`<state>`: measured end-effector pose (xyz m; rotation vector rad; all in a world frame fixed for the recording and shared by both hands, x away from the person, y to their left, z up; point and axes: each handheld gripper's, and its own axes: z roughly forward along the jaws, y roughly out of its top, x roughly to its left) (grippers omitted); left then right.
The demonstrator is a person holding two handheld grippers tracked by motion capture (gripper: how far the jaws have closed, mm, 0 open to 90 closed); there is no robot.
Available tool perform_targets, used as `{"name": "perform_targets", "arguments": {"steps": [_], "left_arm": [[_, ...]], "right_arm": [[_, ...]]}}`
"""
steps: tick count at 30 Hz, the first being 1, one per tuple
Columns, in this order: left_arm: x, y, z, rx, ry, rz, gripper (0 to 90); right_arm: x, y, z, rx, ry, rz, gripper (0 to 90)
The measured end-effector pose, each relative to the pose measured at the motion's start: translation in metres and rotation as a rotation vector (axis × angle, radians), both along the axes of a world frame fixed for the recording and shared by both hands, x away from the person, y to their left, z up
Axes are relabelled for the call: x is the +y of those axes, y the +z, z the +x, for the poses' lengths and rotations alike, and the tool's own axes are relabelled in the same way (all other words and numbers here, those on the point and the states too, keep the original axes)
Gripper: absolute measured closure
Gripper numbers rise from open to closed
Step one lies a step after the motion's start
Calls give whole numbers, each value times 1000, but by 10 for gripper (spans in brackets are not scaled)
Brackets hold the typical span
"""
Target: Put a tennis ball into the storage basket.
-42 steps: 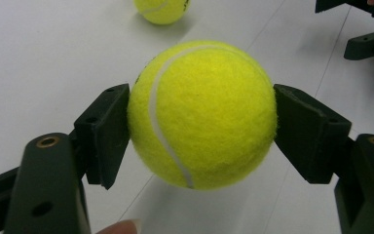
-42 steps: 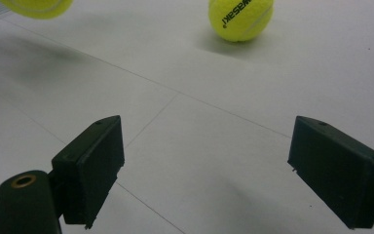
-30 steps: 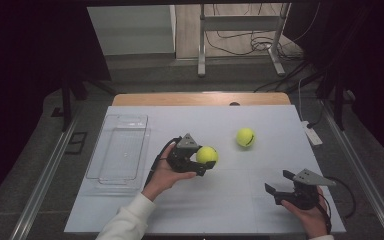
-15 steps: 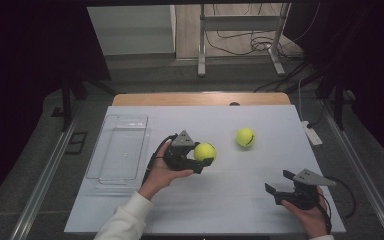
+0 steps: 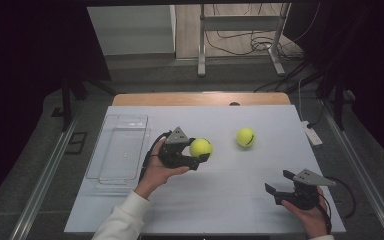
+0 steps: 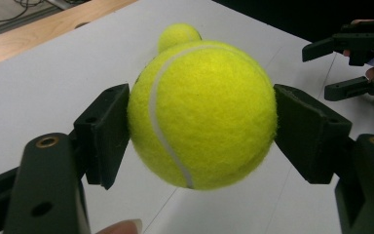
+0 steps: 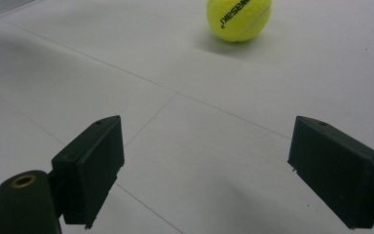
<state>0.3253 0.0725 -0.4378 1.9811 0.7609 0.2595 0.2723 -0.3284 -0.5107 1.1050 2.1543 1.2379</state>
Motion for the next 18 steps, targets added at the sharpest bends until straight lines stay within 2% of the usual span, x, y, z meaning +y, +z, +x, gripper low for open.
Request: {"name": "perform_targets", "arguments": {"steps": [18], "left_arm": [[18,15,-3,-42,45,-34,266]], "right_arm": [[0,0,0,-1,1,1,131]]}}
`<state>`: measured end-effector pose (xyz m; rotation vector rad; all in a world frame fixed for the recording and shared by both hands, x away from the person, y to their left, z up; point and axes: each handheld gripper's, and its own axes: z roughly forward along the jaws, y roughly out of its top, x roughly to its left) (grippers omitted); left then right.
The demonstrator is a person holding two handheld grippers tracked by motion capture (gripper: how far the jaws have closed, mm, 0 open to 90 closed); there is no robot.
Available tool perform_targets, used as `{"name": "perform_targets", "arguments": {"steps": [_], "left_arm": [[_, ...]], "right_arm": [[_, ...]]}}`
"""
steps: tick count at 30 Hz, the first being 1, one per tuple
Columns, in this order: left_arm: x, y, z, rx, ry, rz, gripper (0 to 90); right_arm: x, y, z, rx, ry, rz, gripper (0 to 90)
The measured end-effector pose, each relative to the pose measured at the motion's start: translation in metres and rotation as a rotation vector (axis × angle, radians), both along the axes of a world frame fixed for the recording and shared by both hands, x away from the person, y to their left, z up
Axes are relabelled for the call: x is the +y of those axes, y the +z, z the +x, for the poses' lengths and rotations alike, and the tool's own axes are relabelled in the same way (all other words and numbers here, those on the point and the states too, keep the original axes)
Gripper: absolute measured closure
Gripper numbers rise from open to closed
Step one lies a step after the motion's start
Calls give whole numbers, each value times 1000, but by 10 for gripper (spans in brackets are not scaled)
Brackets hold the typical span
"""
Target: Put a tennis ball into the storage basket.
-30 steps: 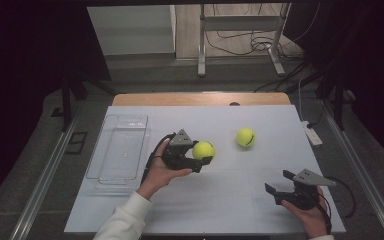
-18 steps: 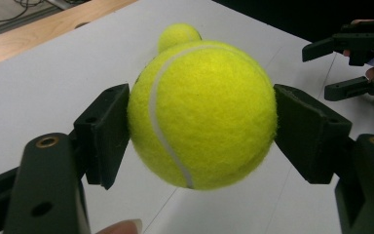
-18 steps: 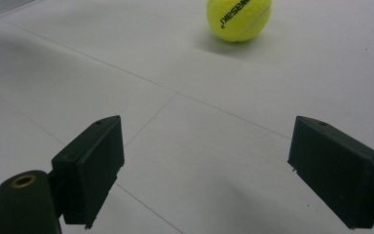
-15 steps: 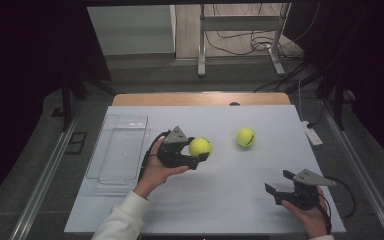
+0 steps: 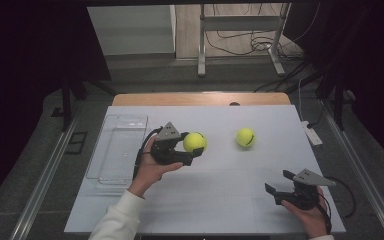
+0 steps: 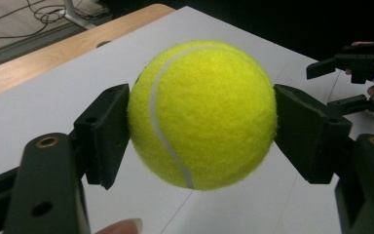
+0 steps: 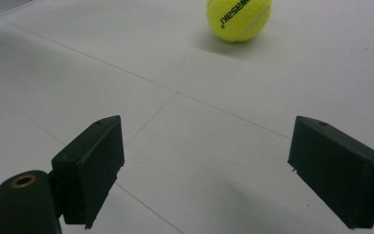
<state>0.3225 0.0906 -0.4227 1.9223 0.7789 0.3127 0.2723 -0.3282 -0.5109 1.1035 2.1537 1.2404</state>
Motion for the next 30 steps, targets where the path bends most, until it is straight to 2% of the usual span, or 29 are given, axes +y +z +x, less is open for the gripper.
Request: {"name": "perform_targets", "arguments": {"steps": [16,30], "left_arm": [[16,10,0,-26,40,-26,266],[29,14,1,-42,79,-26,266]], "right_arm": [[0,0,0,-2,-1,-1,131],[0,0,0,-2,-2,-1,131]]}}
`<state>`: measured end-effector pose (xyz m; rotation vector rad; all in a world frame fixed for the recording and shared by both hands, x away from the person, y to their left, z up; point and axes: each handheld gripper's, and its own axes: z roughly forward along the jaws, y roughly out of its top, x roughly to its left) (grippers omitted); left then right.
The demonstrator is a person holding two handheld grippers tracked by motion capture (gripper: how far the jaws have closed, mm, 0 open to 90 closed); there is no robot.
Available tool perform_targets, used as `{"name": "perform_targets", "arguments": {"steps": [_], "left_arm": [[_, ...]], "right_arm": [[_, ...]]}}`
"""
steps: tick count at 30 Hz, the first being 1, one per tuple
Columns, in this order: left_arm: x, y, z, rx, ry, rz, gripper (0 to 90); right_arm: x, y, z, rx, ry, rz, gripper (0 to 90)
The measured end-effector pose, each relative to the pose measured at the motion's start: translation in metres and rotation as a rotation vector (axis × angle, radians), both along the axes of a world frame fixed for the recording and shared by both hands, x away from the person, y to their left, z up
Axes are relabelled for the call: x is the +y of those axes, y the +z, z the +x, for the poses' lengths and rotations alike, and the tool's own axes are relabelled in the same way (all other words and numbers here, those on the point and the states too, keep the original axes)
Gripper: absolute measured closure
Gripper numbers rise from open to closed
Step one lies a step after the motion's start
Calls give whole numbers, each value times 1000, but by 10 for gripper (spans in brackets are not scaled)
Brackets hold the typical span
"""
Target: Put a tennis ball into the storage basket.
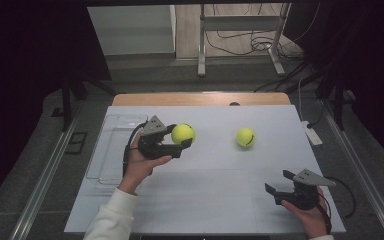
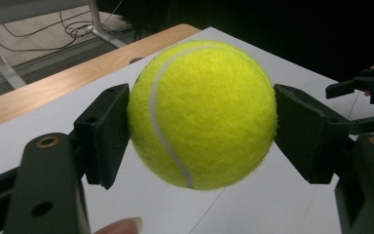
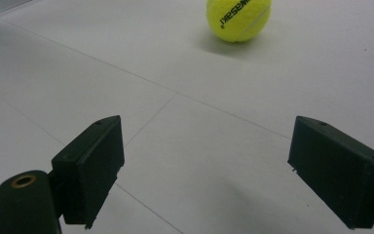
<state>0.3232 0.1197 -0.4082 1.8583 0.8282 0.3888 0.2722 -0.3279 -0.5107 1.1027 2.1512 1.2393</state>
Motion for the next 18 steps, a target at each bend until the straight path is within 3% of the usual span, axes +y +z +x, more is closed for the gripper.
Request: {"name": "perform_targets", "arguments": {"steps": [18], "left_arm": [[22,0,7,6,79,1,266]], "right_arm": [[0,0,0,-1,-2,1,131]]}}
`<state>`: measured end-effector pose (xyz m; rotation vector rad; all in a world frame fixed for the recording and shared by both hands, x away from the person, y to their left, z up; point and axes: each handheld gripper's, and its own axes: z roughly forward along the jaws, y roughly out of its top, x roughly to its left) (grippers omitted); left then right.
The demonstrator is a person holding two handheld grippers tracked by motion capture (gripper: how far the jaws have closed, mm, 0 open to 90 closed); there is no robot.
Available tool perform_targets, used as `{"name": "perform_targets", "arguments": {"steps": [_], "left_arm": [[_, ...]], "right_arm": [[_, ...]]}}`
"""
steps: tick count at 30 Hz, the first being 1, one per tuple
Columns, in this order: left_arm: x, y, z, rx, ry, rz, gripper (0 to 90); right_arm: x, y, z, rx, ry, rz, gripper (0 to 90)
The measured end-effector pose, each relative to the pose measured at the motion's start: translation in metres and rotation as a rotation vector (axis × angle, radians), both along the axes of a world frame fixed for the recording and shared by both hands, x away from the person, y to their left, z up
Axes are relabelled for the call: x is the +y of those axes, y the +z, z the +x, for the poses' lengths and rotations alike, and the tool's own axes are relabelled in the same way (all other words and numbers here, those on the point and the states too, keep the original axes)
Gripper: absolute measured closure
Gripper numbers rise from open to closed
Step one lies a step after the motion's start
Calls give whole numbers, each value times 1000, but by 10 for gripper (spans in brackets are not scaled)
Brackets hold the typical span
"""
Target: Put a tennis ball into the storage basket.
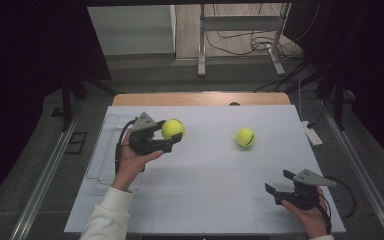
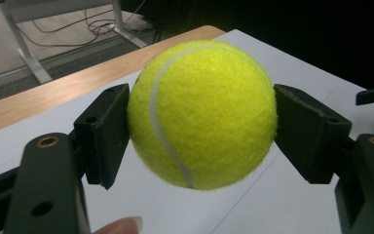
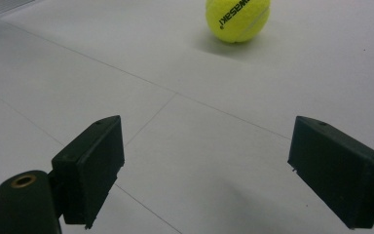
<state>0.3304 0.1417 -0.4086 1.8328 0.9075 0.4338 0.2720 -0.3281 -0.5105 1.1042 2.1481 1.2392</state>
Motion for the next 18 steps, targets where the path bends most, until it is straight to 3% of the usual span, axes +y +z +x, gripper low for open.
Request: {"name": "perform_targets", "arguments": {"steps": [18], "left_arm": [[29,-5,9,12,96,-12,266]], "right_arm": [[-1,0,0,2,-4,0,131]]}}
